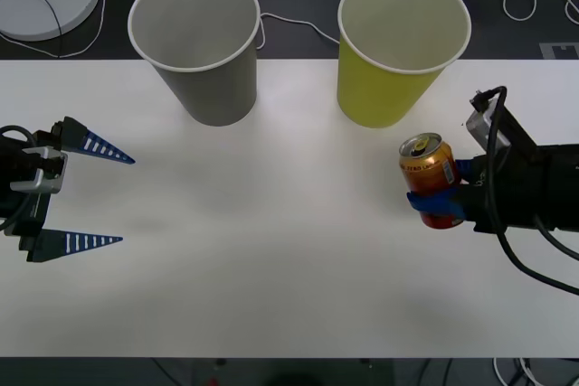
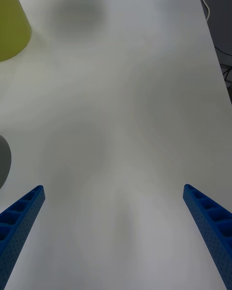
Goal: Put the can into the green bin and the plastic bottle into the gray bin
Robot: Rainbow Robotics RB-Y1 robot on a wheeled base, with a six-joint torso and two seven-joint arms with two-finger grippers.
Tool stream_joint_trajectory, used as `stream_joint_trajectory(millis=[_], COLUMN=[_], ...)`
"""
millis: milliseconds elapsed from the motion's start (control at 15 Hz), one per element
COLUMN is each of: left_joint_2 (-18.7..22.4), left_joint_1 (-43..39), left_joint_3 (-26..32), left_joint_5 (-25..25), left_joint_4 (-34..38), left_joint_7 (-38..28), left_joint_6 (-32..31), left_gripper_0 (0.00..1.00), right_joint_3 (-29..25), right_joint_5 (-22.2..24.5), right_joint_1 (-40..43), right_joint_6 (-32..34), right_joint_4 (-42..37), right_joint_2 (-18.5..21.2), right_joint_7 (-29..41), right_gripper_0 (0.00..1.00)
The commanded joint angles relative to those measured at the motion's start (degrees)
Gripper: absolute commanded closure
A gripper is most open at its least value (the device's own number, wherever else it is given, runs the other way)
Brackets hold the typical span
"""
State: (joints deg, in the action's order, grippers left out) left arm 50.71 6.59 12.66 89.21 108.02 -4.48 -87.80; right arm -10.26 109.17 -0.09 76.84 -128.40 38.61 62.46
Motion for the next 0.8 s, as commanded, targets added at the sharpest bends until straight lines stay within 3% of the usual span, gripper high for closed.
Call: stream_joint_trajectory(millis=[67, 400, 667, 800], left_joint_2=[0.0, 0.0, 0.0, 0.0], left_joint_1=[0.0, 0.0, 0.0, 0.0], left_joint_3=[0.0, 0.0, 0.0, 0.0], left_joint_5=[0.0, 0.0, 0.0, 0.0], left_joint_4=[0.0, 0.0, 0.0, 0.0], left_joint_7=[0.0, 0.0, 0.0, 0.0], left_joint_6=[0.0, 0.0, 0.0, 0.0], left_gripper_0=[0.00, 0.00, 0.00, 0.00], right_joint_3=[-1.9, -3.9, -3.3, 0.2], right_joint_5=[0.0, -0.7, -2.6, -3.1], right_joint_1=[-2.4, -12.7, -24.7, -29.7], right_joint_6=[3.8, 13.2, 13.2, 13.2], right_joint_4=[-2.5, 0.2, 9.8, 14.1], right_joint_2=[4.1, 11.1, 14.0, 16.9], right_joint_7=[8.6, 13.7, 13.5, 13.4], right_gripper_0=[1.00, 1.00, 1.00, 1.00])
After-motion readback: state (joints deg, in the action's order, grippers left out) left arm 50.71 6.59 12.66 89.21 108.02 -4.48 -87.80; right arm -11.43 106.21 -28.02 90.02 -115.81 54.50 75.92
